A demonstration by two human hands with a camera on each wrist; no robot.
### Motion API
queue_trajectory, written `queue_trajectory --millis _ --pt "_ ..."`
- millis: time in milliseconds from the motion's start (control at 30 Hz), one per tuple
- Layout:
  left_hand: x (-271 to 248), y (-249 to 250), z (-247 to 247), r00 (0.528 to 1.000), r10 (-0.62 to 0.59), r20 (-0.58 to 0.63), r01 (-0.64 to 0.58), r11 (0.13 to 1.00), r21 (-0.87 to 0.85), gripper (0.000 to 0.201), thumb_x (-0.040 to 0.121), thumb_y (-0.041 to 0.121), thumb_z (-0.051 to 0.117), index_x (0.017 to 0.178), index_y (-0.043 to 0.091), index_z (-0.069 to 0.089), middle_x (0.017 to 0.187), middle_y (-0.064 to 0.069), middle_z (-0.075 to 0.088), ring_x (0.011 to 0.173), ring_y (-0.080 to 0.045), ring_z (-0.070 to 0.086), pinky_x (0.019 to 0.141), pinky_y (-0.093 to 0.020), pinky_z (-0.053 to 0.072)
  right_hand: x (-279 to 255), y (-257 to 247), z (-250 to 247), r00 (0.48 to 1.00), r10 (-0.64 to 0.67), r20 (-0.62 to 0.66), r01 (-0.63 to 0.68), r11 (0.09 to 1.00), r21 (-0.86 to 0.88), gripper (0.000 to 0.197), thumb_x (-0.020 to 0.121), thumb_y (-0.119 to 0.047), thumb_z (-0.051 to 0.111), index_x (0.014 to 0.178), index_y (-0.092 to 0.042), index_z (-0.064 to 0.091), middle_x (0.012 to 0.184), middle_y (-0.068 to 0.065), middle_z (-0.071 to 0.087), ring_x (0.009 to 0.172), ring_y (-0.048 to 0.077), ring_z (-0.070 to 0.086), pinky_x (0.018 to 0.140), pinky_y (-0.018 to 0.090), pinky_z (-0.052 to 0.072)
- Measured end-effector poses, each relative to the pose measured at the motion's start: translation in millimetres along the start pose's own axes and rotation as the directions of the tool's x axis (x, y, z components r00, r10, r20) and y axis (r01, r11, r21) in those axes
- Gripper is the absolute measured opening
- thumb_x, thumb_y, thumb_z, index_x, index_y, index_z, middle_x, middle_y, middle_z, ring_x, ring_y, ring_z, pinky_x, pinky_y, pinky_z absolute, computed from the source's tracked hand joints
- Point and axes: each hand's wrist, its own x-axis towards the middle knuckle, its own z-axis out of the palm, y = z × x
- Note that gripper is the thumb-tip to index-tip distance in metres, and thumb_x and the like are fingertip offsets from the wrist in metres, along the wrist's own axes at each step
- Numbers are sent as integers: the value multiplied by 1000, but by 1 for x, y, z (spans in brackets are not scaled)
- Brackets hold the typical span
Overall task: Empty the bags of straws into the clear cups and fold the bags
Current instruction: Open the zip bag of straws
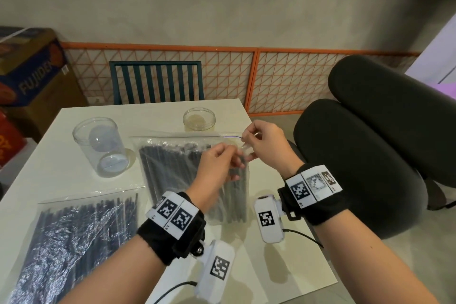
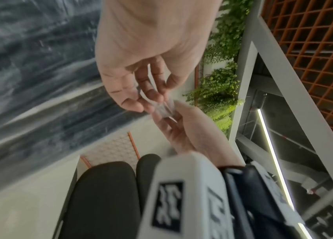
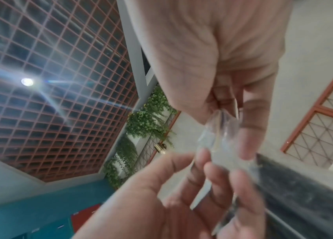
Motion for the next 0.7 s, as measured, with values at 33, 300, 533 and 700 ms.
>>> queue_trajectory --millis 33,300,533,700 --pt "3 3 -5 999 -28 -25 27 999 -19 23 95 24 46 82 11 61 61 1 60 60 -14 58 49 -23 47 -1 0 -2 999 -14 42 13 1000 23 14 91 -6 54 78 -4 59 90 16 63 69 20 65 63 42 60" --pt "21 17 -23 994 -79 -77 77 997 -20 17 96 14 42 83 15 52 64 -1 54 56 -12 56 50 -24 49 -3 7 -3 994 -82 68 84 996 -33 15 92 -5 52 78 -11 56 83 4 60 80 21 59 68 28 60" --pt "14 9 -11 997 -32 -69 29 999 -41 18 93 11 47 79 14 57 61 0 55 56 -11 56 53 -24 46 3 -2 12 980 -195 39 196 922 -333 8 90 -24 58 89 -20 64 92 -1 58 88 15 54 74 27 42" --pt "4 -1 -11 998 -20 -59 18 999 -27 18 91 8 45 77 11 57 51 3 53 50 -9 55 54 -25 43 9 -3 13 992 -110 -66 79 927 -366 13 93 -16 51 85 -13 61 95 6 64 89 23 57 72 31 44"
